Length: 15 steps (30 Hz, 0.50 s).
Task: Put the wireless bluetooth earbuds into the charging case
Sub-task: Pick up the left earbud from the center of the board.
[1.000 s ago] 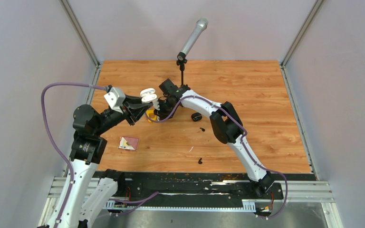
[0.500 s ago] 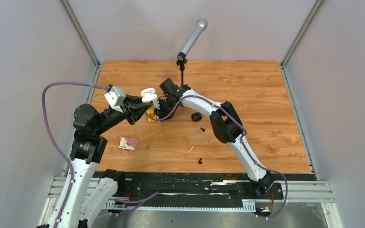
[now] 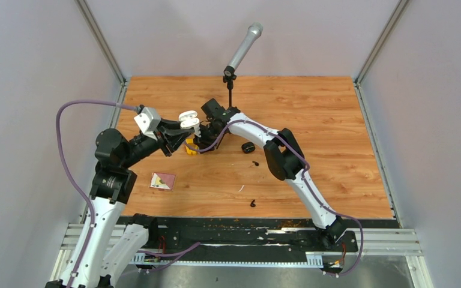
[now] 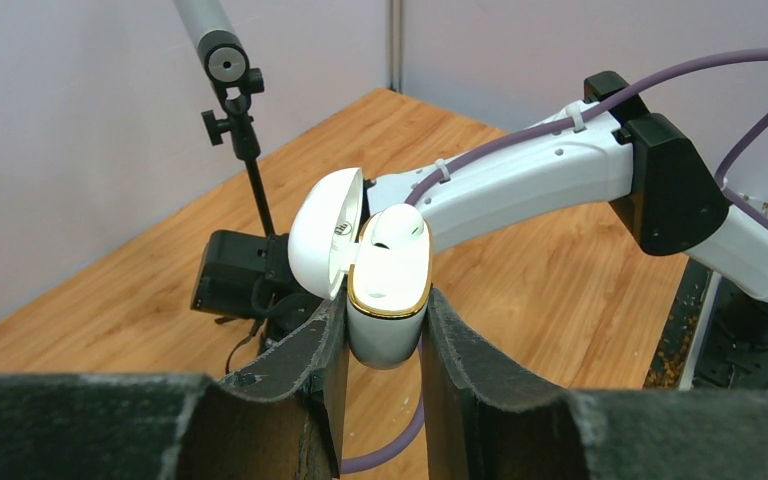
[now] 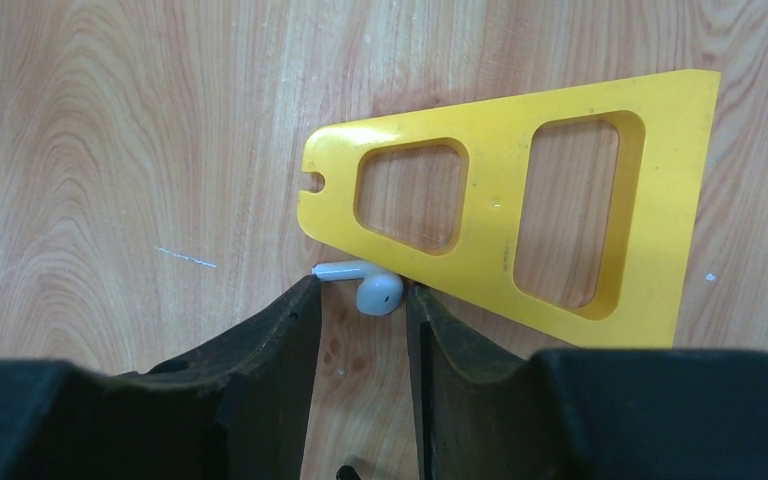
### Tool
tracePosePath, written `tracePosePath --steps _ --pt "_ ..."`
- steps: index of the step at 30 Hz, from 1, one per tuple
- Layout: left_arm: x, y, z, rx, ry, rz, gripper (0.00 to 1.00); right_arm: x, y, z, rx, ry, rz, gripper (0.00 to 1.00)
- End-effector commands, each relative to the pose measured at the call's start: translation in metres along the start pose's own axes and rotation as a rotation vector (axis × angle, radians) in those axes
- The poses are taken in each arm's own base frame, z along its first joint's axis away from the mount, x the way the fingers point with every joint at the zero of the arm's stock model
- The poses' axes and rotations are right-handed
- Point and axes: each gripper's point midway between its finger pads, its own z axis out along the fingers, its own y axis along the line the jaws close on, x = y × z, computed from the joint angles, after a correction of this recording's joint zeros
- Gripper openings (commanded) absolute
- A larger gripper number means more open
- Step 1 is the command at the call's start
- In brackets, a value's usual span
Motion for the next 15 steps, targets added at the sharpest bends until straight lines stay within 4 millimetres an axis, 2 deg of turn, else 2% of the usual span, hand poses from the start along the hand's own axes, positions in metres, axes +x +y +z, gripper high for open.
tracePosePath --steps 1,11,15 --pt "-0.007 0.000 0.001 0.004 -0.030 0.011 0.00 0.003 0.005 0.010 -0.036 -0.007 0.015 0.38" --pt "-0.009 0.001 0.002 0.006 -0.046 0.015 0.00 0.009 0.014 0.010 -0.069 0.005 0.026 0.21" --pt "-0.009 0.001 0.001 0.001 -0.045 0.018 0.00 0.002 0.015 0.005 -0.065 -0.007 0.039 0.14"
